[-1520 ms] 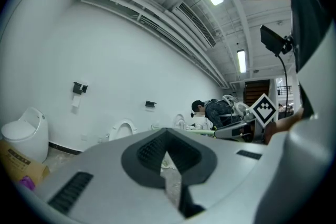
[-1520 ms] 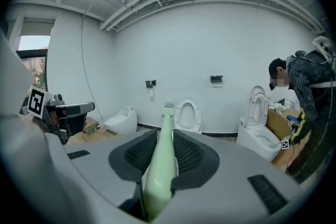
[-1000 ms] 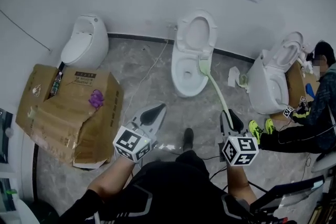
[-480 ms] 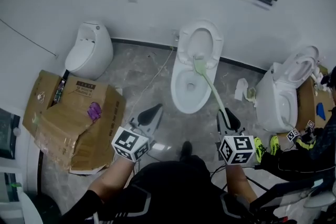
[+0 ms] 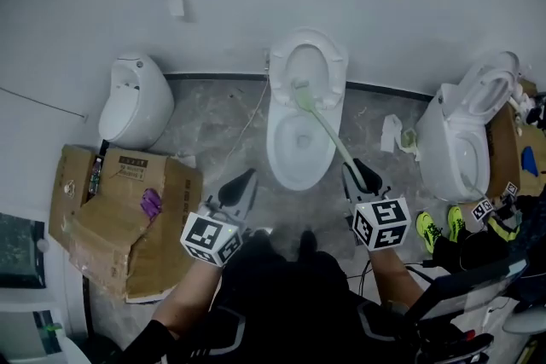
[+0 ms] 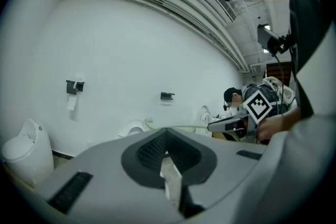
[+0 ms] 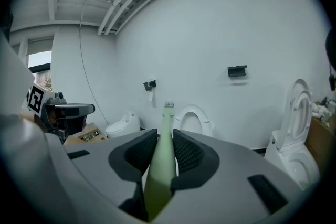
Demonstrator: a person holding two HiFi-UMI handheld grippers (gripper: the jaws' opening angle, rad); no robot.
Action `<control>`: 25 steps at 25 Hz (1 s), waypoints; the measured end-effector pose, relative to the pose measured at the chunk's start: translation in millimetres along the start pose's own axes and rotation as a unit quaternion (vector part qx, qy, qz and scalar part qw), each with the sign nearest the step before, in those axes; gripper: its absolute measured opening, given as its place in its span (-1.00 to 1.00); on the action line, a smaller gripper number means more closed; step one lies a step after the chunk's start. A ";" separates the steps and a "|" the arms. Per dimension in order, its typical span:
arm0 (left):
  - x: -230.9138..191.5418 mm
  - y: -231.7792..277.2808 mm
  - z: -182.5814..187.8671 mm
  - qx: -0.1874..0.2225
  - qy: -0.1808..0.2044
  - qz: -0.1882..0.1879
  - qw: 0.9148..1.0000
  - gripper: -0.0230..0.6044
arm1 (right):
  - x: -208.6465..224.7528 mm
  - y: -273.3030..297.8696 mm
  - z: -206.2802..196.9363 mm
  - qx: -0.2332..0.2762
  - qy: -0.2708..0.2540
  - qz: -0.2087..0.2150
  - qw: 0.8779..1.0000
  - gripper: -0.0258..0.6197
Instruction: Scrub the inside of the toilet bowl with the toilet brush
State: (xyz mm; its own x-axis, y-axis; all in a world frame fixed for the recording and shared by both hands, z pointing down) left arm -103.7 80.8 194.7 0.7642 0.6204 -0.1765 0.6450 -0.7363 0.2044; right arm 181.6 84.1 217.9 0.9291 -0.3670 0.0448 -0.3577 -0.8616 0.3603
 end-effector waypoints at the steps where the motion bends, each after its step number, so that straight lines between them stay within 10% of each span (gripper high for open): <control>1: -3.5 5.7 -0.1 -0.002 -0.002 0.000 1.000 -0.90 | 2.0 4.5 1.8 0.001 0.001 0.001 1.000 -0.61; 25: -149.1 139.4 -54.6 -0.068 -0.037 -0.064 0.995 -0.90 | 19.0 172.4 -39.0 -0.052 -0.003 -0.032 0.998 -0.61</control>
State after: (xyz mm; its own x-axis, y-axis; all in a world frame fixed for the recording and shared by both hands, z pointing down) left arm -127.6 -99.6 302.1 0.6760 0.6818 -0.2796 0.7360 -0.6059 0.3021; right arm 141.3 -57.7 317.2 0.9493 -0.3140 0.0131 -0.2850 -0.8427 0.4567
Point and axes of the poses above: the fingertips, and each gripper's own axes: y forward along the fingers, x to its right, z out of its top, the point moved 8 cm from there along -y, backward along the fingers, and after that the axes turned 6 degrees about -y, right-handed, at the moved point
